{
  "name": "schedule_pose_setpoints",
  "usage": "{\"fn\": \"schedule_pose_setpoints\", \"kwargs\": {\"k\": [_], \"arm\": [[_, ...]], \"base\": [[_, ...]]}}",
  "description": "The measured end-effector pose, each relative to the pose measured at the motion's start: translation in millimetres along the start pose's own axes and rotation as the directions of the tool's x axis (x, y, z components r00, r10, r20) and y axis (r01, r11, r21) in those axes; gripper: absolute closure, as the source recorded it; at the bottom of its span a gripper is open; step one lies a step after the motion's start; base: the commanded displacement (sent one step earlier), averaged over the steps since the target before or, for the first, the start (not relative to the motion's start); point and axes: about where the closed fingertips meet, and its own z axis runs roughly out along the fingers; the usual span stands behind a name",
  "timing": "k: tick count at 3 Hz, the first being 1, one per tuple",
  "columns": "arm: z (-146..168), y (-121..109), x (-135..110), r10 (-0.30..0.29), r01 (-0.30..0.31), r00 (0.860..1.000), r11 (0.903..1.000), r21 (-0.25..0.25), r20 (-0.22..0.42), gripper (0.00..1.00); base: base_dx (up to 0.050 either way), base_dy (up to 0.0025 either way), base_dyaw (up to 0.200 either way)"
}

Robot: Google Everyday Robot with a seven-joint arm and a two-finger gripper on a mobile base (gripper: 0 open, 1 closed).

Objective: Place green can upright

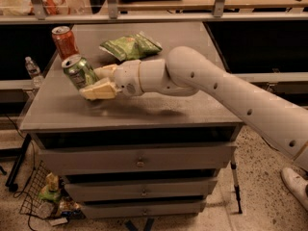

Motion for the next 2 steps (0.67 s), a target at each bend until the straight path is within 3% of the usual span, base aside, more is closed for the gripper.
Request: {"fn": "schedule_pose_setpoints", "kwargs": {"k": [1,2], "arm": [[2.9,-0.6,4.8,0.017,-0.017,1.000,0.9999,-0.005,0.022,0.84],[4.0,-1.0,7.4,0.023,-0.023,0.999,0.9997,-0.010,0.033,0.60]], "base": [[0.000,0.00000,0.000],[0.000,0.00000,0.000]]}}
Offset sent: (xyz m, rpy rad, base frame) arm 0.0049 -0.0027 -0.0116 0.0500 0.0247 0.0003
